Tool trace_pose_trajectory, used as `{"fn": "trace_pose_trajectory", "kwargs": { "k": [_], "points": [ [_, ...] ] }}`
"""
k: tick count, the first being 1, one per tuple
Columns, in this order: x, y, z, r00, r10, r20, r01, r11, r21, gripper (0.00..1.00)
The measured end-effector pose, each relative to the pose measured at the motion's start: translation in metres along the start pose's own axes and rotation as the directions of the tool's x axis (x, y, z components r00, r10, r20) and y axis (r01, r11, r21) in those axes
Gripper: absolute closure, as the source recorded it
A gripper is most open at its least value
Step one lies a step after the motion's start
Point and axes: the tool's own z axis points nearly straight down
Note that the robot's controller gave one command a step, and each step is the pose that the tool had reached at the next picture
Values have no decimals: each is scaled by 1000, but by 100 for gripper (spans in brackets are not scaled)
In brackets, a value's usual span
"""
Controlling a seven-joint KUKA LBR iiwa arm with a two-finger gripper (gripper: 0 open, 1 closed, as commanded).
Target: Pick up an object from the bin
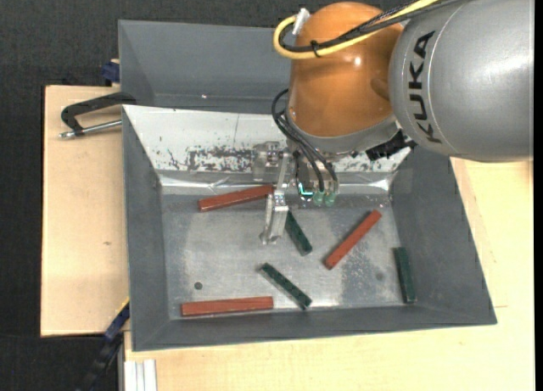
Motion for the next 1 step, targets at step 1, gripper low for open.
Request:
{"fn": "trace_pose_trajectory", "kwargs": {
  "k": [1],
  "points": [
    [-2, -1, -5, 1000, 2, 9, -2, 1000, -1, 0]
  ]
}}
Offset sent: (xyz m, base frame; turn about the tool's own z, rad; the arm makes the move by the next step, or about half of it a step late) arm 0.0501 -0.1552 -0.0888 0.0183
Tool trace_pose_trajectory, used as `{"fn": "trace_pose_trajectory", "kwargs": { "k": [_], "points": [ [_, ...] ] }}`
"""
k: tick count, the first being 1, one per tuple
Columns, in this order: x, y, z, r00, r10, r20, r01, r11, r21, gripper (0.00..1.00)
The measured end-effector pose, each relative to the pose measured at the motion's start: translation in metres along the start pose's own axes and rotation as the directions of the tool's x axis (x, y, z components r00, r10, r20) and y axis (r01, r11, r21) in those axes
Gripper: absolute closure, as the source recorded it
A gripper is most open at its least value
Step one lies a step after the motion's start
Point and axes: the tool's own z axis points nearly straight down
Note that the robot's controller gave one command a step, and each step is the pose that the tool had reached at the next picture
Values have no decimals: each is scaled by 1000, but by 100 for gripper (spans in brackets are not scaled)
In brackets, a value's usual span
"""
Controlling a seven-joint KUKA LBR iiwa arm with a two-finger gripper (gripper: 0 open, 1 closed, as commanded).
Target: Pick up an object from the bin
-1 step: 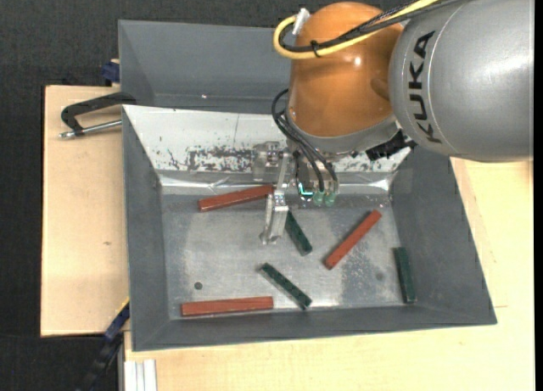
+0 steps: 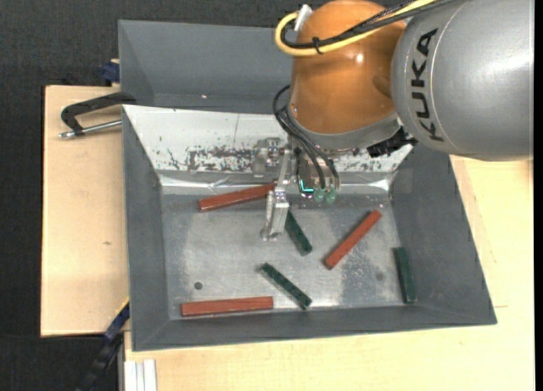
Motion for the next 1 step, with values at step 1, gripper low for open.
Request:
{"fn": "trace_pose_trajectory", "kwargs": {
  "k": [1],
  "points": [
    [-18, -54, 33, 1000, 1, 2, -1, 1000, -1, 0]
  ]
}}
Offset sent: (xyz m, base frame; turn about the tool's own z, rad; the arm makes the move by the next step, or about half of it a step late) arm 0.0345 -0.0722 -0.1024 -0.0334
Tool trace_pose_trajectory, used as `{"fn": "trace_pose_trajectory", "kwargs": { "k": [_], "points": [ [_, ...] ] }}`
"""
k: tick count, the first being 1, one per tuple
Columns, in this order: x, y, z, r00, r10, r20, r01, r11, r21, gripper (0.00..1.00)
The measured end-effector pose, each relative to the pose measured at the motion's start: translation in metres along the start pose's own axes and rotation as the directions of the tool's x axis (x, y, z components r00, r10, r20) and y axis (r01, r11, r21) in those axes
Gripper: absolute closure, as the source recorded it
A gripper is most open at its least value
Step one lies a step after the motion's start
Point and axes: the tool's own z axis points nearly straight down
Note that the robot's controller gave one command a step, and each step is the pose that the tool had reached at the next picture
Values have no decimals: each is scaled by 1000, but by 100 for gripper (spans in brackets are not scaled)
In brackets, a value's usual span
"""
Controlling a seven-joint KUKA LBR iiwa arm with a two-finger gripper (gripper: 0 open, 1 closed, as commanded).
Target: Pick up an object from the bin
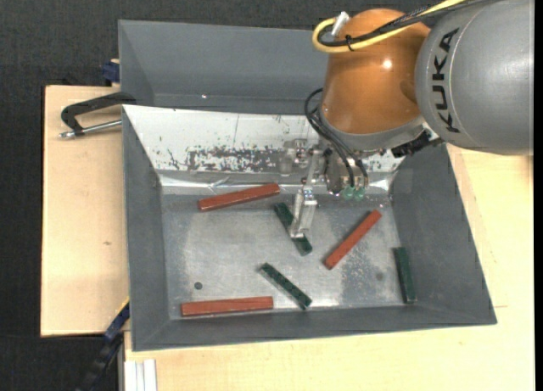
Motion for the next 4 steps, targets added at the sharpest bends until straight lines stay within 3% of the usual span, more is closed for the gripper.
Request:
{"fn": "trace_pose_trajectory", "kwargs": {
  "k": [1, 2, 3, 4],
  "points": [
    [-15, -21, 60, 1000, -25, 2, 25, 1000, 3, 0],
    [16, -33, 114, 1000, -10, 0, 10, 1000, 1, 0],
    [-6, -83, 135, 1000, -28, 1, 28, 1000, 1, 100],
    [-6, -83, 135, 1000, -28, 1, 28, 1000, 1, 100]
  ]
}}
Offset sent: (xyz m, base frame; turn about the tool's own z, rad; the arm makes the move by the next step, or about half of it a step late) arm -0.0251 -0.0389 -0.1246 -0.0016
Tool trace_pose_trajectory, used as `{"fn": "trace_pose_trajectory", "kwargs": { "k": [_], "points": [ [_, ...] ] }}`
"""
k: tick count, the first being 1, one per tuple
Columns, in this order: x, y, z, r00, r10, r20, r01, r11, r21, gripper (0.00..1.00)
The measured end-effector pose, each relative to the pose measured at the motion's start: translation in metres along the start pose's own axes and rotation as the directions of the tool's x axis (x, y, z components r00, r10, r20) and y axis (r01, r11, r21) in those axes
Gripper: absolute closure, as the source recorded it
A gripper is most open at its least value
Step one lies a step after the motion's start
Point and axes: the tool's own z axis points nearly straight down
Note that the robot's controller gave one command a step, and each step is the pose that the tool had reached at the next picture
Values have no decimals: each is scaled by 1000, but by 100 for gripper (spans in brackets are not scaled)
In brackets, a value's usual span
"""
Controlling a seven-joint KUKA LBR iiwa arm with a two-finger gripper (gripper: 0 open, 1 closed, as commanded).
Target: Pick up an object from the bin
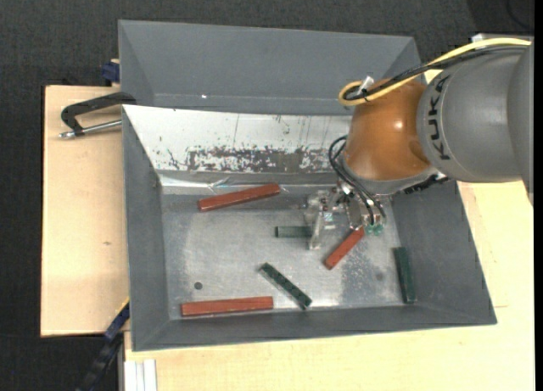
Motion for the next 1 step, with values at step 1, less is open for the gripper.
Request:
{"fn": "trace_pose_trajectory", "kwargs": {
  "k": [1],
  "points": [
    [53, 2, -143, 999, 44, 1, -44, 999, 0, 100]
  ]
}}
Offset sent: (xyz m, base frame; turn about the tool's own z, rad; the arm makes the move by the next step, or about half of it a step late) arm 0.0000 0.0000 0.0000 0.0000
